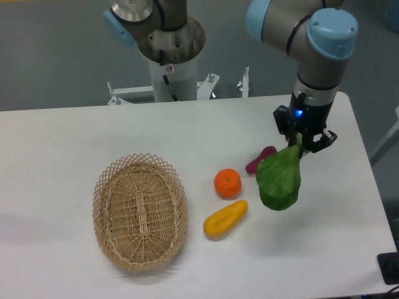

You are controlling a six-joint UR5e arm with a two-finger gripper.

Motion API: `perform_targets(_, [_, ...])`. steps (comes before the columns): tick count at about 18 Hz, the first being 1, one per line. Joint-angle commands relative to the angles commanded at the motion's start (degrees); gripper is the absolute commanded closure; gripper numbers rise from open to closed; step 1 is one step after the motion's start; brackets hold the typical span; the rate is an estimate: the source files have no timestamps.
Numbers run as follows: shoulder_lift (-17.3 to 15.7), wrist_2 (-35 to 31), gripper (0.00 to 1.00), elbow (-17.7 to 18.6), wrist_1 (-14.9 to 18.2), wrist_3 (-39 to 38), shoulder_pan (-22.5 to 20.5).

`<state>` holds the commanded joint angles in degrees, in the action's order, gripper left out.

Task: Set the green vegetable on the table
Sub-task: 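Lower the held green bok choy onto the table beside the purple sweet potato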

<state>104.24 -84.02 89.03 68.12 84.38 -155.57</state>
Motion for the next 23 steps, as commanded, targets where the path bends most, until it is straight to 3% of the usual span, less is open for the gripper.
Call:
perform_targets(9, [0.7,-0.09,0.67,0.7,-0.7,-0.18,0.18])
perform_targets(14, [2.54,-0.35,0.67,4.82,-9.12,-0.35,0.26])
perform_targets(18, [6.41,-0.53,0.67,6.42,-17.56,-1.58,0.44])
perform_targets(23, [10.1,-0.62,0.67,6.42,-21.18,-1.23,0.35])
